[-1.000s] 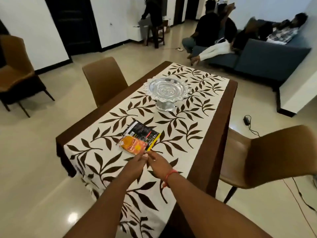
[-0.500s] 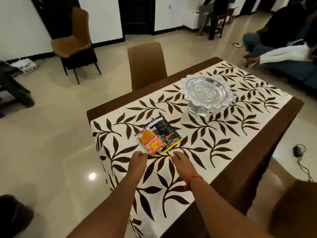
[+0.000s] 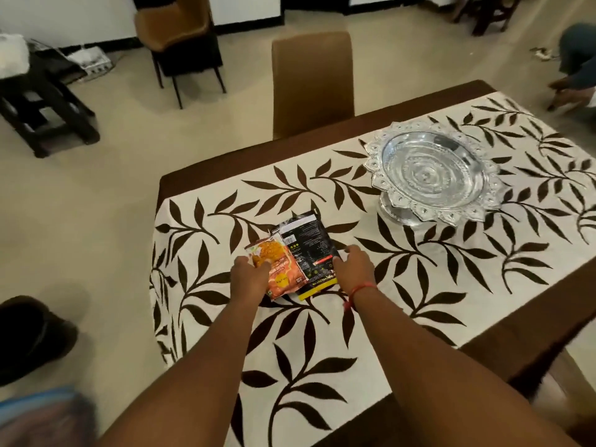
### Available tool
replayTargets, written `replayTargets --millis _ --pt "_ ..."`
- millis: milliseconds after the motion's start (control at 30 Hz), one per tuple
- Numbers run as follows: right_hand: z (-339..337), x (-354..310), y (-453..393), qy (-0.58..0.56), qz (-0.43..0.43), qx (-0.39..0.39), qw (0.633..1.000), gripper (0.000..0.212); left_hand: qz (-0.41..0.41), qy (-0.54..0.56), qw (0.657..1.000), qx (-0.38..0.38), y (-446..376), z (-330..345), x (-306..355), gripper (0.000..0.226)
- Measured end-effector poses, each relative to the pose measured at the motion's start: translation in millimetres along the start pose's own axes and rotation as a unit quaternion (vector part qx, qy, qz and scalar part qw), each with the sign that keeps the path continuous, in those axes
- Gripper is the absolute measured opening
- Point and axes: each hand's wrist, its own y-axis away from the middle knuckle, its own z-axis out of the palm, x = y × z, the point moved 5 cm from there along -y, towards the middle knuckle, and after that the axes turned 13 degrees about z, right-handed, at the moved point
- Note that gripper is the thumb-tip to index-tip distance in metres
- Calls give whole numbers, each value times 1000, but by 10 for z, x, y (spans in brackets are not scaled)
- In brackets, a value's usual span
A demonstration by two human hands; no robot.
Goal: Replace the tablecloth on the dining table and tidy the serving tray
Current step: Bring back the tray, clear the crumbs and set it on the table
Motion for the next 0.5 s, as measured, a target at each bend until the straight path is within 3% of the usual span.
replayTargets --millis 133,267,367,500 --pt "53 -172 -436 72 -38 -9 997 46 -35 -5 999 41 27 170 -81 37" --pt "116 -260 -585 -4 -46 -107 993 29 -31 -21 997 69 38 288 -112 5" --pt "140 -270 -603 -11 -82 -137 987 15 -28 32 995 87 96 312 -170 11" --pt "79 -152 -557 -86 -84 -167 979 24 -49 158 980 110 302 289 -239 20"
